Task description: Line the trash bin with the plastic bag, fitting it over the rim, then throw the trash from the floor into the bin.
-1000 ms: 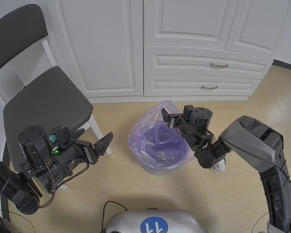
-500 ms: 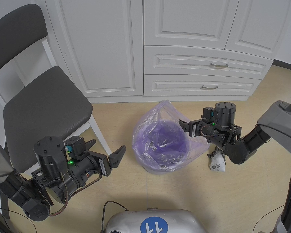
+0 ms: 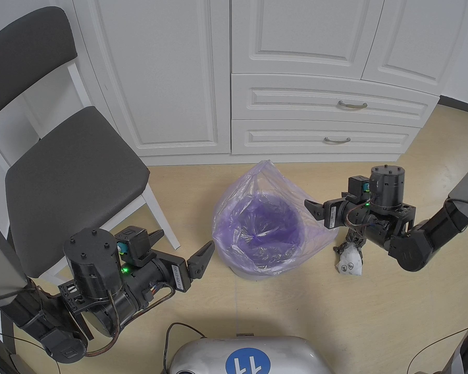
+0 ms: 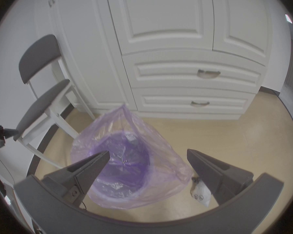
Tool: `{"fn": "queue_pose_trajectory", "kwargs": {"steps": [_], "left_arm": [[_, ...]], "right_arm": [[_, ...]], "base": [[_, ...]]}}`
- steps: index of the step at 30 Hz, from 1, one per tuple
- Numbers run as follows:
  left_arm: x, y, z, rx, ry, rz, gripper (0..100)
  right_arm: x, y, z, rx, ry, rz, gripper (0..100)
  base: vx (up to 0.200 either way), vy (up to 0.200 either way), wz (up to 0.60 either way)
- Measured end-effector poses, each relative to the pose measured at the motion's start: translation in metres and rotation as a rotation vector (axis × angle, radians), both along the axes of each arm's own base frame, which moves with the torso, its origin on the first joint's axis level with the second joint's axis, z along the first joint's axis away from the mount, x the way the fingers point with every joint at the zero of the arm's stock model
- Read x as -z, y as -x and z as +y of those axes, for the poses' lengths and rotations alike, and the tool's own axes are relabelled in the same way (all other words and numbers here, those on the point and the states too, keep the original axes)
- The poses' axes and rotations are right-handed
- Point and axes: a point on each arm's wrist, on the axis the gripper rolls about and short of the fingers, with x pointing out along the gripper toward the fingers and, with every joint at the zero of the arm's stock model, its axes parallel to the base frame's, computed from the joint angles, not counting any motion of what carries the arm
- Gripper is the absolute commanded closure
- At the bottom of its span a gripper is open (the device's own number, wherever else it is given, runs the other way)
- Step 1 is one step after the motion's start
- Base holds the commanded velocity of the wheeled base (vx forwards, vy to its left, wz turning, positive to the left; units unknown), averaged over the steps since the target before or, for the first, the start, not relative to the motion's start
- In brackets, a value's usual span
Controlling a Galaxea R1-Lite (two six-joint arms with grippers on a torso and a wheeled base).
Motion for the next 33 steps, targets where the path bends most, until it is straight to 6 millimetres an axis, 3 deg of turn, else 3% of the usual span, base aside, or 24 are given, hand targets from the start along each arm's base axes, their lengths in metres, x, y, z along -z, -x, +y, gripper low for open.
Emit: {"fn": "queue_pose_trajectory", "kwargs": {"steps": [4,10,21,27,33], "left_arm": [[0.0,0.0,0.0,-0.002,-0.002,0.002,0],[0.0,-0.001,0.001,-0.007,-0.005,0.005,0],[0.004,-0.004,0.001,-0.013,-0.013,0.017,0],[0.007,-0.005,0.0,-0.011,-0.015,0.025,0],[0.009,-0.005,-0.001,-0.008,-0.01,0.035,0]], "right_arm": [[0.001,0.016,-0.001,-0.03,-0.011,-0.083,0],[0.011,0.035,-0.004,-0.044,0.029,-0.06,0],[0.001,0.039,-0.013,0.223,0.213,-0.111,0],[-0.006,0.036,-0.011,0.225,0.197,-0.178,0],[0.008,0.035,-0.008,0.135,0.198,-0.035,0]], "base": [[0.0,0.0,0.0],[0.0,0.0,0.0],[0.0,0.0,0.0],[0.0,0.0,0.0],[0.0,0.0,0.0]]}}
